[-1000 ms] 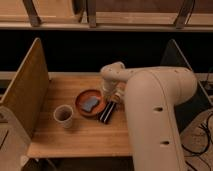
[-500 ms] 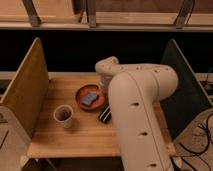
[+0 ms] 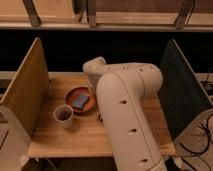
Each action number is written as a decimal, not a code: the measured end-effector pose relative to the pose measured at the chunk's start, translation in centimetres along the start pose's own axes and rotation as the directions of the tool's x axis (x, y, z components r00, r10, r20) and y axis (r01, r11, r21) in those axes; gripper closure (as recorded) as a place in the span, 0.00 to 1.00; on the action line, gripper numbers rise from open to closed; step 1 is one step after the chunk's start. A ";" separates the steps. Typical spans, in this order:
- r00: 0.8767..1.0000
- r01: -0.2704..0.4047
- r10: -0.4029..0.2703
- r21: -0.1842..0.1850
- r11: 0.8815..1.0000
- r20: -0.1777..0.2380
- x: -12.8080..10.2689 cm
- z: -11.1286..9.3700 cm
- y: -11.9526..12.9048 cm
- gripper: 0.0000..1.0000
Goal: Drag the ceramic bowl in a circle
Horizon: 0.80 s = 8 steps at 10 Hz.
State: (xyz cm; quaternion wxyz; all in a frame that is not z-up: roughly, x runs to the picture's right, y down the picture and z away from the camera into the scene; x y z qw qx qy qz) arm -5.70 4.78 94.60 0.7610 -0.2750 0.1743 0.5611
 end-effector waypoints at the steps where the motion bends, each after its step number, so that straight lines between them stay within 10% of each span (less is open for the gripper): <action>1: 1.000 -0.013 0.013 0.015 1.000 0.001 0.8 -0.6 -0.8 1.00; 8: 0.980 -0.201 0.197 0.151 0.968 0.039 0.9 -2.1 -9.8 1.00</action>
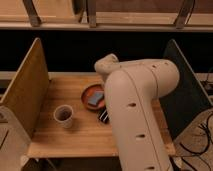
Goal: Drag the ceramic bowl in a circle
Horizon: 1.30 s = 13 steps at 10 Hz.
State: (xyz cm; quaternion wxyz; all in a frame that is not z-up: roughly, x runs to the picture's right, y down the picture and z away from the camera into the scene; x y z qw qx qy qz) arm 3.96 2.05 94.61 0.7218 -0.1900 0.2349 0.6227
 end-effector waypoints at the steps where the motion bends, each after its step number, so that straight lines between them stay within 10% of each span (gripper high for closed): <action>1: 1.000 0.008 -0.008 -0.001 1.000 0.009 -1.1 0.2 0.3 1.00; 4: 0.996 0.083 -0.081 -0.067 0.994 0.032 -3.8 0.4 4.7 1.00; 7: 0.986 0.163 -0.164 -0.133 0.978 0.006 -1.7 0.7 7.9 1.00; 13: 0.985 0.162 -0.168 -0.103 0.981 -0.050 3.9 -0.4 4.1 1.00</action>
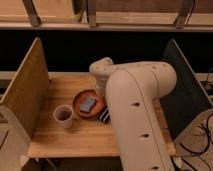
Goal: Drag the ceramic bowl in a circle
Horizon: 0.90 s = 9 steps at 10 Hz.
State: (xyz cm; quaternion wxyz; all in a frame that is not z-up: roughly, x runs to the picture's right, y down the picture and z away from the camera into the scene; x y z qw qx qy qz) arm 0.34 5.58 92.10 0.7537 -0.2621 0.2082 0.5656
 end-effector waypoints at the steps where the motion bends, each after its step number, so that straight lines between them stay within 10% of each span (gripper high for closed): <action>1: 1.000 -0.024 0.024 0.020 1.000 0.014 -0.3 -0.6 -1.4 1.00; 5: 0.999 -0.046 0.045 0.056 0.997 0.029 -4.2 -0.7 -2.8 1.00; 9: 1.000 -0.010 0.009 -0.067 0.998 -0.005 -5.6 0.1 2.0 0.94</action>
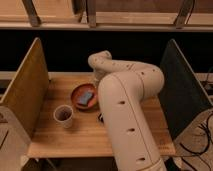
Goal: Drag the ceramic bowl in a circle
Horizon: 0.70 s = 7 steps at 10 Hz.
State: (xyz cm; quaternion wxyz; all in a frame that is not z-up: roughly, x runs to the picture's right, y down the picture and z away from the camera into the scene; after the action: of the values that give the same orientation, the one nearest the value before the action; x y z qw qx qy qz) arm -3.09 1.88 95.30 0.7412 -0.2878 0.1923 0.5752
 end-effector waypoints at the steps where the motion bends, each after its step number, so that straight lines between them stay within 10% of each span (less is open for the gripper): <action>1: 1.000 0.001 -0.001 0.003 1.000 0.001 0.0 0.0 -0.1 0.94; 7: 1.000 0.000 0.000 0.002 1.000 0.000 0.0 0.0 -0.1 0.94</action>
State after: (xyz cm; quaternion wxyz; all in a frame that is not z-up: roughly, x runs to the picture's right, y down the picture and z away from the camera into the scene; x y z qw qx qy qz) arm -2.97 1.88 95.32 0.7414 -0.2871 0.1928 0.5752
